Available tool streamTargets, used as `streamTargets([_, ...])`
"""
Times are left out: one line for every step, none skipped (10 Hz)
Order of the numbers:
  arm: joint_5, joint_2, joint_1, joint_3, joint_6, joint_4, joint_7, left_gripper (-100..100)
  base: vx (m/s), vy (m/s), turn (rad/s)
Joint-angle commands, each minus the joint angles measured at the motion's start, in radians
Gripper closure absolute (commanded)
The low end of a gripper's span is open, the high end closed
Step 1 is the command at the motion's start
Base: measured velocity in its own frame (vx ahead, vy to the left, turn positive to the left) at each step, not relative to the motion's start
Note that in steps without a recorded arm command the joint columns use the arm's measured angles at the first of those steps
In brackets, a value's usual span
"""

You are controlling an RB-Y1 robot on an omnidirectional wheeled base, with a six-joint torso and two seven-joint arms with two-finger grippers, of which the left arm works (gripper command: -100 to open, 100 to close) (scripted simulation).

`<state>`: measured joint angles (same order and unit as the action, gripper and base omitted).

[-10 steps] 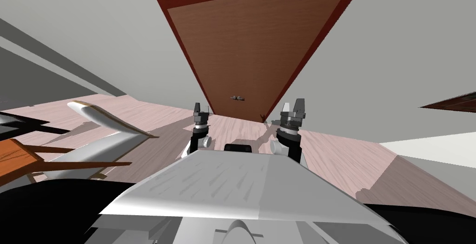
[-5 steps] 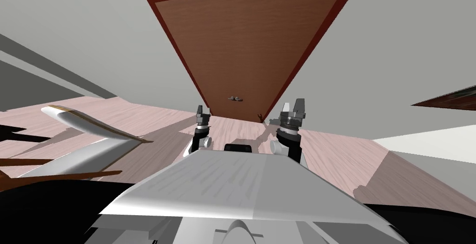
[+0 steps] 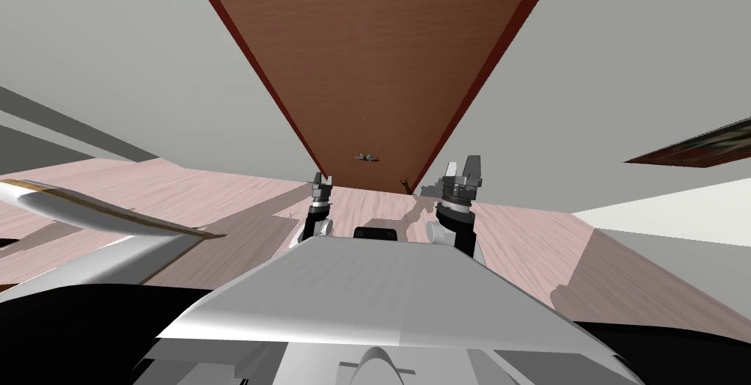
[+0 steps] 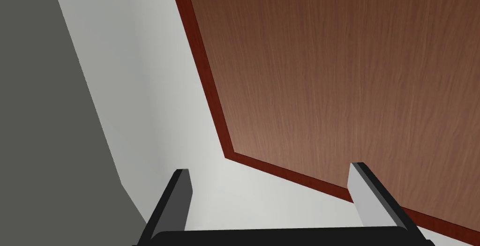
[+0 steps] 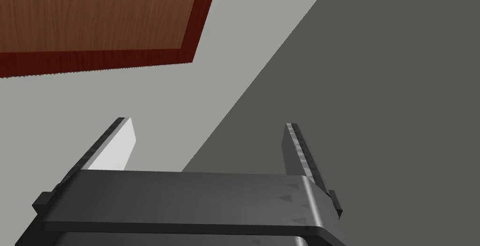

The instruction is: Pull the door open

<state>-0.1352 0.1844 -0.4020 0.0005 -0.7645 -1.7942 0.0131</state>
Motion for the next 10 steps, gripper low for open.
streamTargets([-0.006, 0.01, 0.007, 0.001, -0.014, 0.05, 0.014, -100, 0.112, -0.038, -0.095])
streamTargets([-0.01, 0.017, 0.01, 0.002, -0.023, 0.079, 0.022, -100, 0.103, -0.028, -0.09])
streamTargets([-0.014, 0.024, 0.013, 0.003, -0.033, 0.109, 0.031, -100, 0.112, -0.015, -0.104])
streamTargets([-0.018, 0.032, 0.016, 0.003, -0.042, 0.14, 0.04, -100, 0.111, -0.022, -0.107])
streamTargets([-0.022, 0.039, 0.019, 0.004, -0.052, 0.176, 0.049, -100, 0.11, -0.027, -0.095])
streamTargets([-0.026, 0.046, 0.023, 0.005, -0.062, 0.207, 0.058, -100, 0.112, -0.02, -0.094])
streamTargets([-0.03, 0.053, 0.026, 0.006, -0.072, 0.239, 0.067, -100, 0.125, -0.019, -0.093])
streamTargets([-0.034, 0.061, 0.029, 0.007, -0.081, 0.263, 0.076, -100, 0.112, -0.015, -0.144])
streamTargets([-0.038, 0.068, 0.032, 0.008, -0.091, 0.298, 0.085, -100, 0.099, -0.018, -0.048])
streamTargets([-0.038, 0.068, 0.032, 0.008, -0.091, 0.302, 0.085, -100, 0.063, -0.013, -0.031])
